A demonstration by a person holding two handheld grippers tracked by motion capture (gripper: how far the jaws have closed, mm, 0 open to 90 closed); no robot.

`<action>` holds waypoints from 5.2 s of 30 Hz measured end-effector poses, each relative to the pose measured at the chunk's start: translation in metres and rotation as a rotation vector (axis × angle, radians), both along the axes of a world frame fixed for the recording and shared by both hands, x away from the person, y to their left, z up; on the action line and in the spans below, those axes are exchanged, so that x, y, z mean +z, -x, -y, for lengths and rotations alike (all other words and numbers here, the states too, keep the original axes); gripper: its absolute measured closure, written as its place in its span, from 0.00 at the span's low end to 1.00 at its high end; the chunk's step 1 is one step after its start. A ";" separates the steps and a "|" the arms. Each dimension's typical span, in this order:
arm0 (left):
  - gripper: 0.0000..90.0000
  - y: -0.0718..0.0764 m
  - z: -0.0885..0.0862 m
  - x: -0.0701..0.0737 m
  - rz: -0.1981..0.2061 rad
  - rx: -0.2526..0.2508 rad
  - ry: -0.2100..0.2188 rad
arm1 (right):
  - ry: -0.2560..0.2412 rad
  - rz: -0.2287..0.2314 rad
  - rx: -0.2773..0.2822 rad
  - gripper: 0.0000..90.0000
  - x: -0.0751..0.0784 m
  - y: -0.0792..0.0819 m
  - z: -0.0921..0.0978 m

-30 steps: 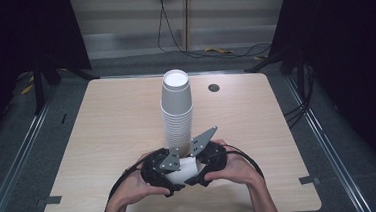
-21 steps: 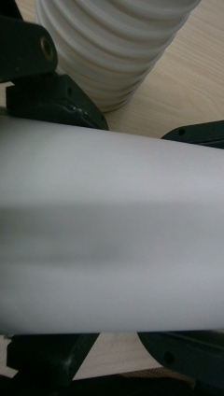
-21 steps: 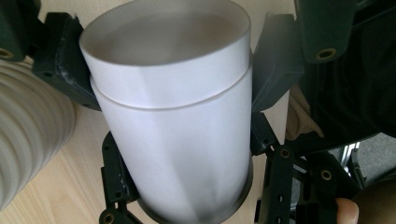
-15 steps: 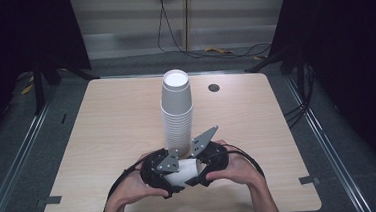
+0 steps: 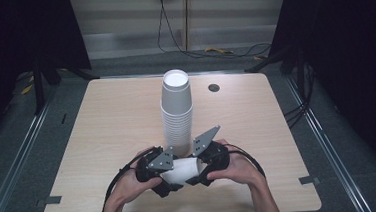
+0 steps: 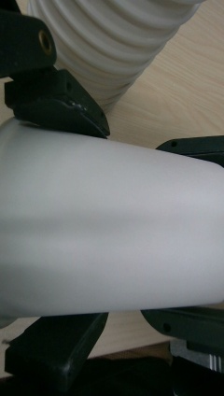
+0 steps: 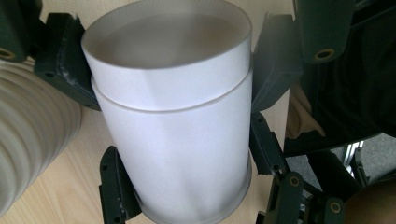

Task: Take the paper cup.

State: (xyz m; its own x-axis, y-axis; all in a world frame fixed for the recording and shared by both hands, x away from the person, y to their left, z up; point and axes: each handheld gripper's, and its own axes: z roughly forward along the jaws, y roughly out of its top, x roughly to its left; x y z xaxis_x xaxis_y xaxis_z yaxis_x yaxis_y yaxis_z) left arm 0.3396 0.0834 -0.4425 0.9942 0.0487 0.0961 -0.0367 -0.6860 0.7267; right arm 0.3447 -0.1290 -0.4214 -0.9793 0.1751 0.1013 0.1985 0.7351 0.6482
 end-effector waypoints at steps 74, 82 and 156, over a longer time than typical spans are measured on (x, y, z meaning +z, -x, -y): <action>0.17 0.020 -0.059 -0.009 -0.086 0.266 0.538 | -0.503 0.093 -0.194 0.26 -0.046 0.017 0.047; 0.17 0.016 -0.055 -0.010 -0.129 0.238 0.554 | -0.544 0.087 -0.190 0.26 -0.048 0.017 0.047; 0.13 0.001 -0.033 -0.003 -0.159 0.113 0.501 | -0.575 0.093 -0.140 0.17 -0.048 0.020 0.046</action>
State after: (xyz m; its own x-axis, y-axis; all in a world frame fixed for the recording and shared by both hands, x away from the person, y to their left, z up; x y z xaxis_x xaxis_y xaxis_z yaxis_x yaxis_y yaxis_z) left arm 0.3389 0.1165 -0.4460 0.9805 0.1574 -0.1180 0.1547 -0.2467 0.9567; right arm 0.3243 -0.1755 -0.4690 -0.9601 0.2458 0.1335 0.1921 0.2325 0.9534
